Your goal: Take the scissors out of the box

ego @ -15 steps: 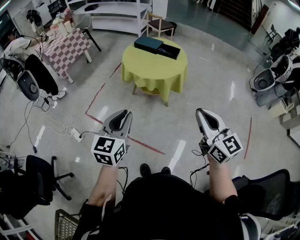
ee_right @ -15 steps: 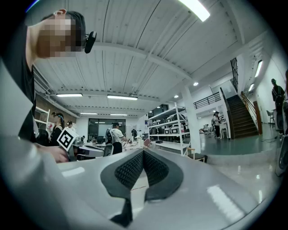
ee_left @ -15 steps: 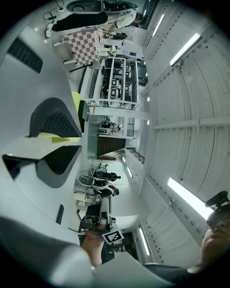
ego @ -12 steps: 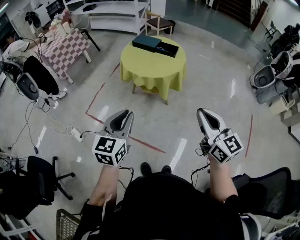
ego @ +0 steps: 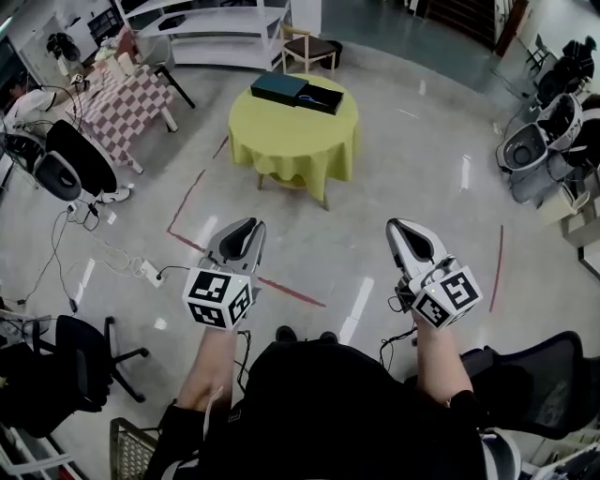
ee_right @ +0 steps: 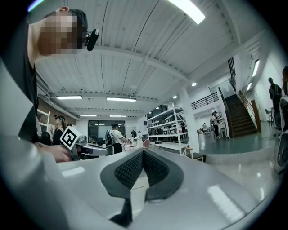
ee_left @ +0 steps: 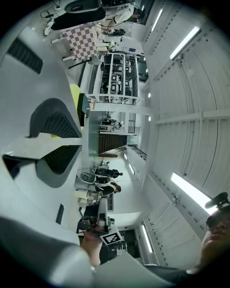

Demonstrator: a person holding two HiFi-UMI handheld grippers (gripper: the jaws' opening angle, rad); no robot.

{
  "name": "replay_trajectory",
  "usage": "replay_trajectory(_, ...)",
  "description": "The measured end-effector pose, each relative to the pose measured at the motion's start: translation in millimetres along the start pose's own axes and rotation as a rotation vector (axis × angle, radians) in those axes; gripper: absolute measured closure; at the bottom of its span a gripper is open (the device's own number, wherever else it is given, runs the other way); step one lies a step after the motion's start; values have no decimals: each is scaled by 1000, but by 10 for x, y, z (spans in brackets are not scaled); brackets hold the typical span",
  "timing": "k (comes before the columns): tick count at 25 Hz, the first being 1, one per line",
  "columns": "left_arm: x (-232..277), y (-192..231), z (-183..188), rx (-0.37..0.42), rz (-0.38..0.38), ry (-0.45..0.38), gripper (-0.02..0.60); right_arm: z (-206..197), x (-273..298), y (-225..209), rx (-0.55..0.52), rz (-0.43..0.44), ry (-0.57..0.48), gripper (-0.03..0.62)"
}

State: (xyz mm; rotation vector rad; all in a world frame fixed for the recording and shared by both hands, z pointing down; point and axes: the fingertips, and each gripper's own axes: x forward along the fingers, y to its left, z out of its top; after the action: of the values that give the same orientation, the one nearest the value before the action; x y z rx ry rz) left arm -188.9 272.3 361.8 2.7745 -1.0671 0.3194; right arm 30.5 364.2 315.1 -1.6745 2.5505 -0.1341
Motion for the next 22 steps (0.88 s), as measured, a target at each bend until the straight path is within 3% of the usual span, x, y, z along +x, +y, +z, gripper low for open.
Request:
replay_trajectory(9, 239, -168, -33, -6, 24, 10, 531, -232, -144, -299, 207, 49, -44, 582)
replay_trajectory(13, 446, -95, -53, -15, 18, 20, 531, -289, -32, -473, 244, 40, -38, 580)
replay_trajectory(15, 627, -17, -57, -16, 9, 26, 531, -287, 82, -599, 254, 34, -37, 536)
replay_trajectory(22, 1439, 452, 82, -25, -47, 35, 531, -244, 671, -1185, 255, -32, -34, 536)
